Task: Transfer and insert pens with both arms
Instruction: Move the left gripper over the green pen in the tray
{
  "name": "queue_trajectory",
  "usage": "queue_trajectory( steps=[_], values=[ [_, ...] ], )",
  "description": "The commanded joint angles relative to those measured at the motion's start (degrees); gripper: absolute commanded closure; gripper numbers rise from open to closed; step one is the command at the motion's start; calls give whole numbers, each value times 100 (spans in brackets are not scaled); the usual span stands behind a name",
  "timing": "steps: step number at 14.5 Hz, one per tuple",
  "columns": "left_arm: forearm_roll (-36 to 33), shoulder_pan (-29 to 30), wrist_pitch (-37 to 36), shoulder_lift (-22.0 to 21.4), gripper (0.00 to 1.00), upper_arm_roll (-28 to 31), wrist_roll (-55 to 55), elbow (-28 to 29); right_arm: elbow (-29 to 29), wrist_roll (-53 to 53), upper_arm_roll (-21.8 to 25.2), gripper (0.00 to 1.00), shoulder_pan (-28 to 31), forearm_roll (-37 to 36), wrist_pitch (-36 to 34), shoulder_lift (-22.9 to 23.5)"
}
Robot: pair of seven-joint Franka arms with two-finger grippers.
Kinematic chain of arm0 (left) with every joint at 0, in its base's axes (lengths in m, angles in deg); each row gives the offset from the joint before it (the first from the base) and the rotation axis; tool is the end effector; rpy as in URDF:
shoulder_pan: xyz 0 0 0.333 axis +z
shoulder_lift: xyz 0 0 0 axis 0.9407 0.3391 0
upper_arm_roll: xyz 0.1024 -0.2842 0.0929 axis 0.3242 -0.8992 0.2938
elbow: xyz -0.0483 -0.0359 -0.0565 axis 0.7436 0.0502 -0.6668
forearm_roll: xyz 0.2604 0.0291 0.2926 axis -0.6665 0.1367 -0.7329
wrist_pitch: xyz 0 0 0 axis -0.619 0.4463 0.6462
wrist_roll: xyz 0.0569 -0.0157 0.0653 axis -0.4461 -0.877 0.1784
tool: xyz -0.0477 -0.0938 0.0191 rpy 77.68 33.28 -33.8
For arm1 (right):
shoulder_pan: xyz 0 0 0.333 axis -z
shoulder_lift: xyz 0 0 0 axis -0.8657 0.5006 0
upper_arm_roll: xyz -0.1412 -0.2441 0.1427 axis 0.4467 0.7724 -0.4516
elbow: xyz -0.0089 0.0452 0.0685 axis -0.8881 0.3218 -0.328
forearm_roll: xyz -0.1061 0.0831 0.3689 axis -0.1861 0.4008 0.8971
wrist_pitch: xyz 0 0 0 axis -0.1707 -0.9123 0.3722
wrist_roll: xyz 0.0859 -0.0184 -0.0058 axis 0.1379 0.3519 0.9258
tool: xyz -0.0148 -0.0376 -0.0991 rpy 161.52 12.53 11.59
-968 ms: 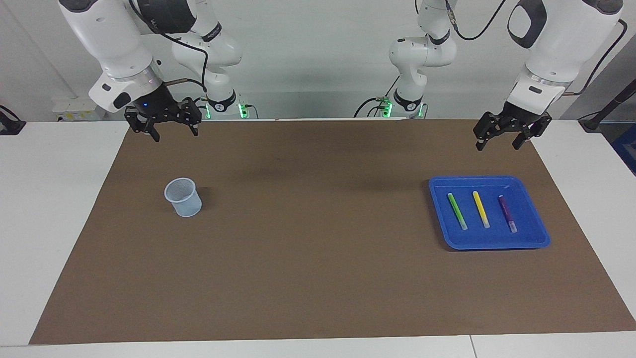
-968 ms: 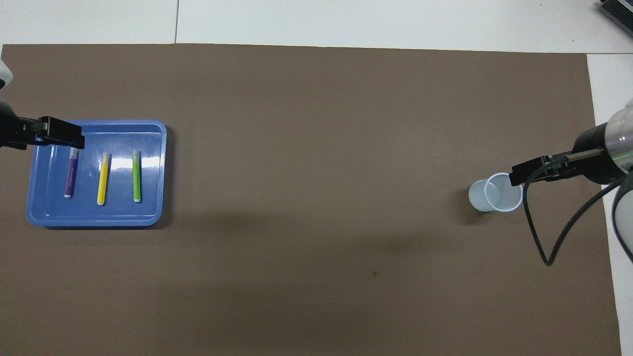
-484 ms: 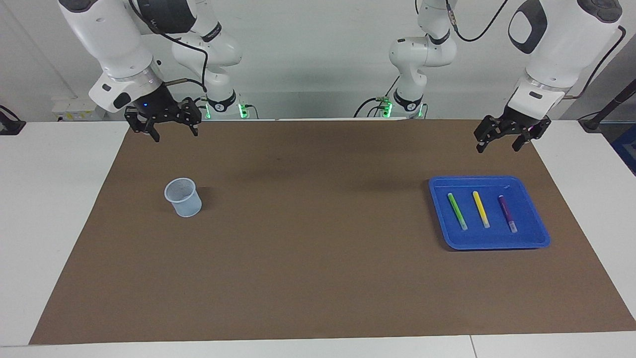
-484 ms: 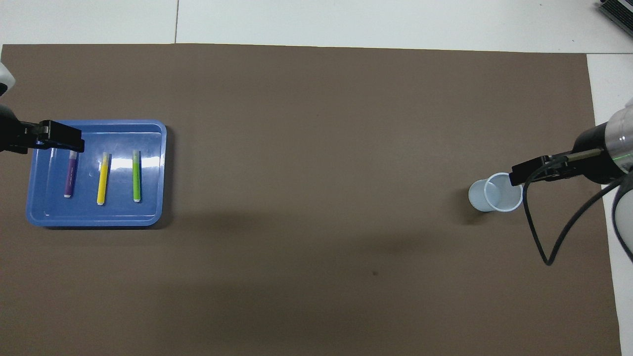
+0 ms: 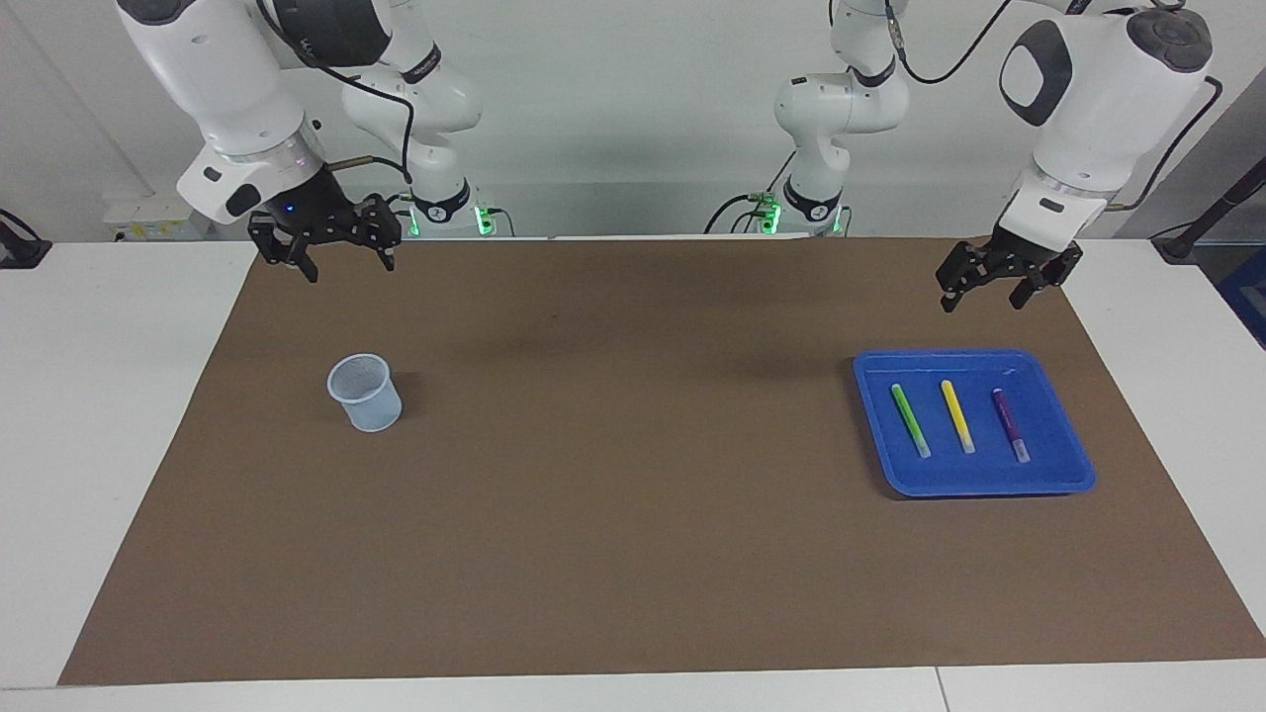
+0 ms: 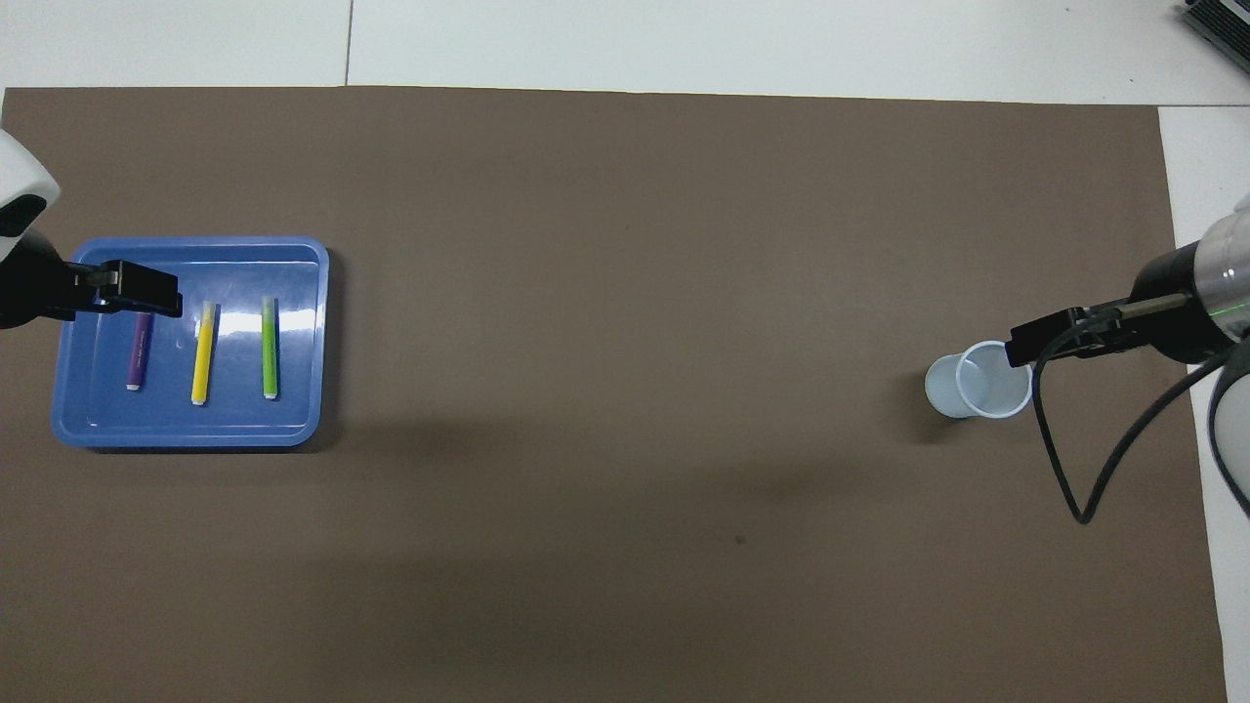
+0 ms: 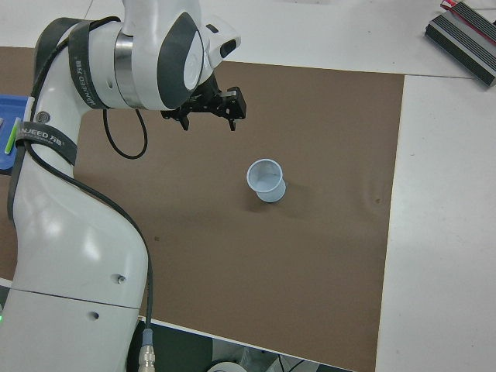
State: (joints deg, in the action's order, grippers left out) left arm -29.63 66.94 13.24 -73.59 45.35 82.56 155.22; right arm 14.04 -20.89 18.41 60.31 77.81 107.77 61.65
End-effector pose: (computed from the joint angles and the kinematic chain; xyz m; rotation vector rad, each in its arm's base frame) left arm 0.5626 -0.0209 0.5735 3.1386 -0.0499 0.0644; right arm 0.5417 0.0330 0.6066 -3.0809 -0.1859 0.0908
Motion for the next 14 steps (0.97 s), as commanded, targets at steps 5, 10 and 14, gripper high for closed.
queue_trajectory(
  steps=[5,10,14],
  values=[
    [83,42,384,-135,0,-6,29,465,-6,26,-27,0,52,74,-15,-8],
    [100,103,780,14,0,-6,29,668,-6,26,-27,0,52,74,-15,-8],
    [161,104,1070,208,0,-6,29,729,-6,26,-27,0,52,74,-15,-8]
  ],
)
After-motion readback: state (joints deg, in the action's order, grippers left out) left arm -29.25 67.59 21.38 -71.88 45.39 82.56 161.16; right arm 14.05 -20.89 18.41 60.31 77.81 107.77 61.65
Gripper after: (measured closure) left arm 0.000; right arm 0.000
